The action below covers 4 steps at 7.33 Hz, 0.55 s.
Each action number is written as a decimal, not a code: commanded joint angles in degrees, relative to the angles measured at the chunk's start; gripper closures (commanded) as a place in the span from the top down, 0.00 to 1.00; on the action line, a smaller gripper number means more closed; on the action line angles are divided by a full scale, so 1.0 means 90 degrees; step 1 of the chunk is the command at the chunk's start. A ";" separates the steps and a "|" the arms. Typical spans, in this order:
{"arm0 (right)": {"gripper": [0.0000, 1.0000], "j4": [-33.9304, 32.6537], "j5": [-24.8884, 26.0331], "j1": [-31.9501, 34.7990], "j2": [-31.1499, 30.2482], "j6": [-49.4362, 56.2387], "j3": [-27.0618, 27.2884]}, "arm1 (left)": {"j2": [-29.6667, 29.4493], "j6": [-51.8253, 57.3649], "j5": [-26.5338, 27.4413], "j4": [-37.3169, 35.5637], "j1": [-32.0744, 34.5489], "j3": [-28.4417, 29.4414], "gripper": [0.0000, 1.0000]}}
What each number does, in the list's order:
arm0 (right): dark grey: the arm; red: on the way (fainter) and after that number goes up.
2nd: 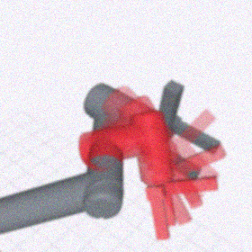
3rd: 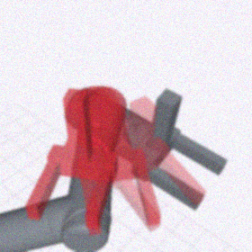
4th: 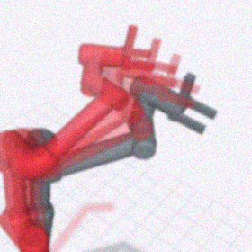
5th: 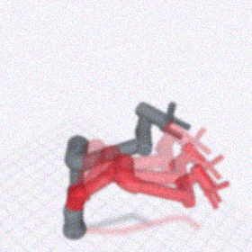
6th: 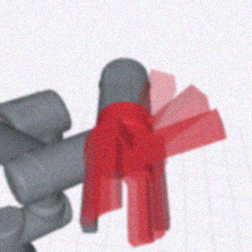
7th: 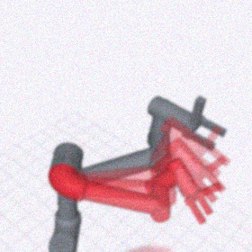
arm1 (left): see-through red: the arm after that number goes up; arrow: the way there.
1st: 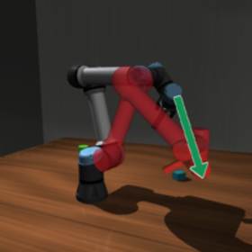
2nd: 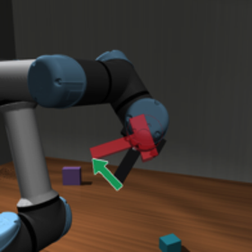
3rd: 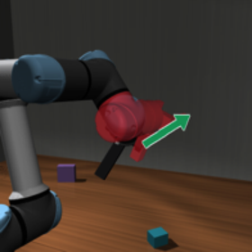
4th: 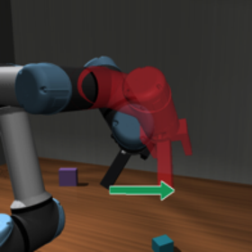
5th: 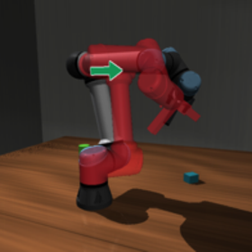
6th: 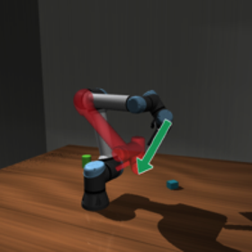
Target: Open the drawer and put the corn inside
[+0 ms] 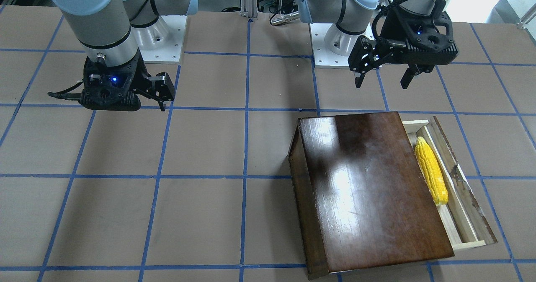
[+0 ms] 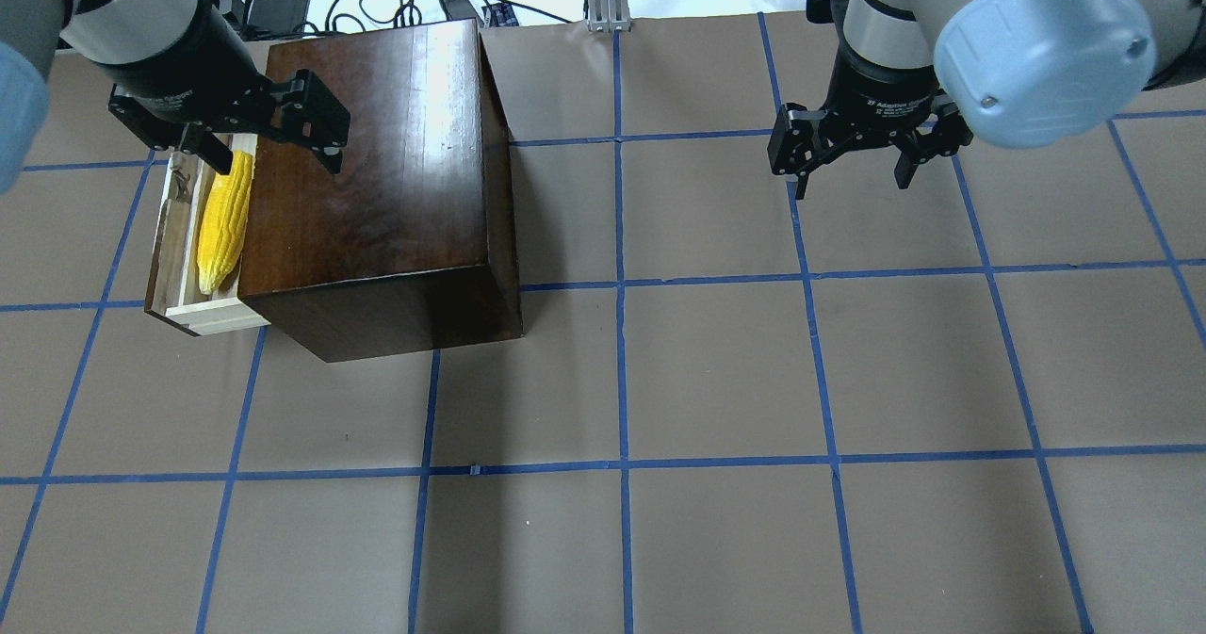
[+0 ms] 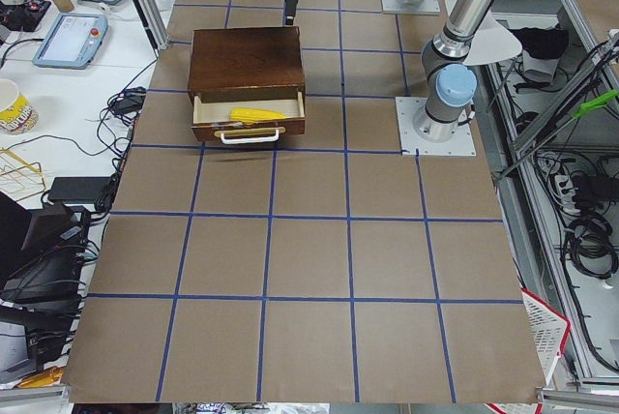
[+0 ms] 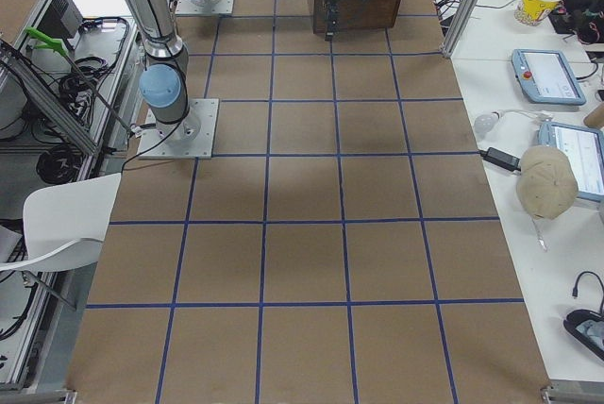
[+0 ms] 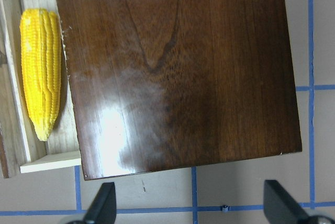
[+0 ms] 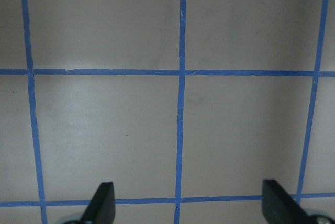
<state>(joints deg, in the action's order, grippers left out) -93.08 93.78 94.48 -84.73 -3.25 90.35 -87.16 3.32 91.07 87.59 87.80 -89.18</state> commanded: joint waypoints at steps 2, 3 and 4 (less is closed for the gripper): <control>1.00 0.0000 0.0000 0.0000 0.0000 0.0000 0.0000 | -0.0149 -0.0144 -0.0041 0.0102 0.0010 0.0153 1.00; 1.00 0.0000 0.0000 0.0000 0.0000 0.0000 0.0000 | -0.0159 -0.0134 -0.0041 0.0093 0.0001 0.0133 1.00; 1.00 0.0000 0.0000 0.0000 0.0000 0.0000 0.0000 | -0.0179 -0.0134 -0.0022 0.0093 0.0010 0.0114 1.00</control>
<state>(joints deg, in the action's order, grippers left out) -93.08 93.78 94.48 -84.72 -3.25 90.35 -88.55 2.11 90.75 88.43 87.84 -87.99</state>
